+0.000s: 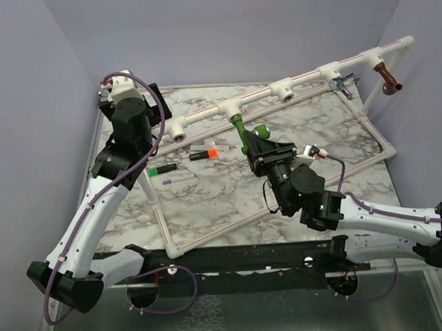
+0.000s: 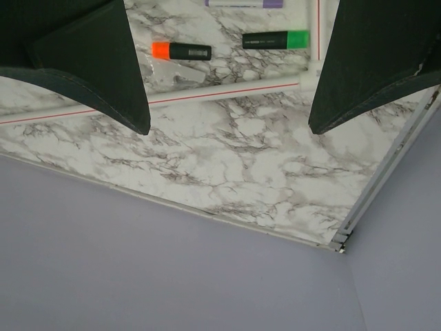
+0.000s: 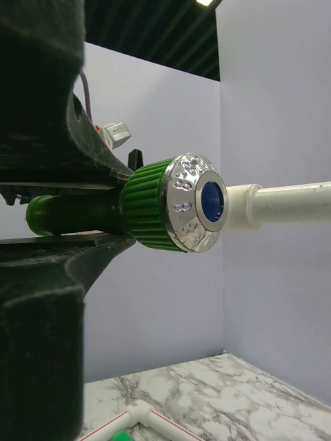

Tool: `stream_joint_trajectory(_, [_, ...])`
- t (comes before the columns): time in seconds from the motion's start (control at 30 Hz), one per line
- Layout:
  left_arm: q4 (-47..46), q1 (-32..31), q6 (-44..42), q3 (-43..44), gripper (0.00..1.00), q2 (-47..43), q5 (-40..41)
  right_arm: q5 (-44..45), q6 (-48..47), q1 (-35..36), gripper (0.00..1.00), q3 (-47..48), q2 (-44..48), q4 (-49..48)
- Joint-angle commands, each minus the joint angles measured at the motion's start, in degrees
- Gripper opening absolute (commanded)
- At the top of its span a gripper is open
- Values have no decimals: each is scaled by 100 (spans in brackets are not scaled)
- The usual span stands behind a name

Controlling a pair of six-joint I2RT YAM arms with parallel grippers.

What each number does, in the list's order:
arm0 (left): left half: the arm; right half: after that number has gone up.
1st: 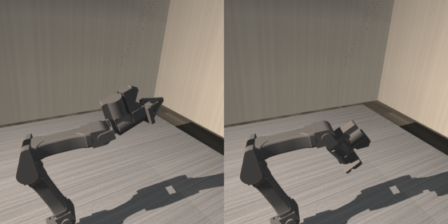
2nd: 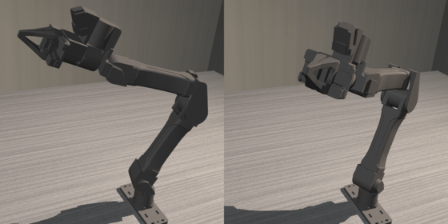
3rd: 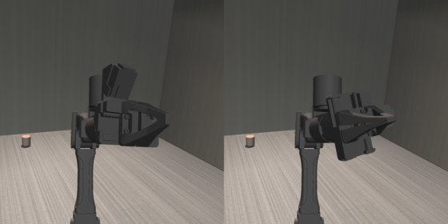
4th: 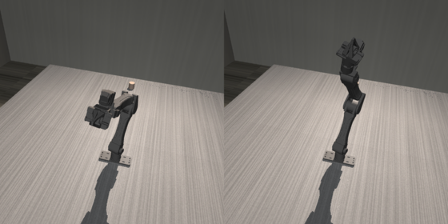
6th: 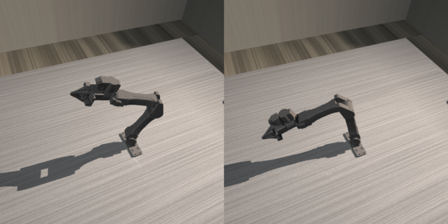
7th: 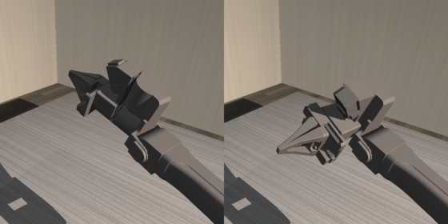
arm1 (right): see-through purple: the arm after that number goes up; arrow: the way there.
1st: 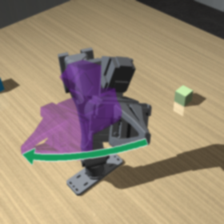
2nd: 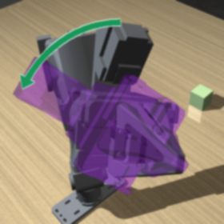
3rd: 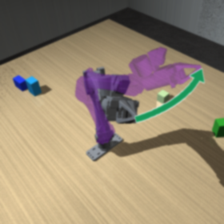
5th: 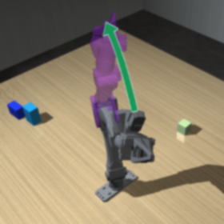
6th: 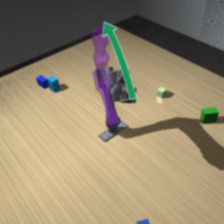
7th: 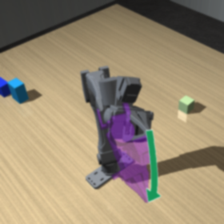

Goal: Install the water faucets

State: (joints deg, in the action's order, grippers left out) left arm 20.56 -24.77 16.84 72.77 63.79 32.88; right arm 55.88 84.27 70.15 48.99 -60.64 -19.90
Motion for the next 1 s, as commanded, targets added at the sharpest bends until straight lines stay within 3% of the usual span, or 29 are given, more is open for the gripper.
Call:
stream_joint_trajectory(0.0, [1880, -238, -128, -571, 99, 192, -713, -306, 57, -11, 12, -144, -134, 632])
stream_joint_trajectory(0.17, [1882, -238, -128, -572, 99, 210, -730, -307, -287, -10, 34, -195, -81, 501])
stream_joint_trajectory(0.43, [1888, -238, -146, -545, 99, 214, -740, -328, -954, -11, 55, -234, 159, 518])
stream_joint_trajectory(0.6, [1883, -236, -137, -554, 99, 229, -734, -461, -1556, -10, 63, -327, 399, 420])
stream_joint_trajectory(0.97, [1878, -238, -137, -536, 99, 280, -739, -974, -3431, -10, 64, -305, 1062, 484])
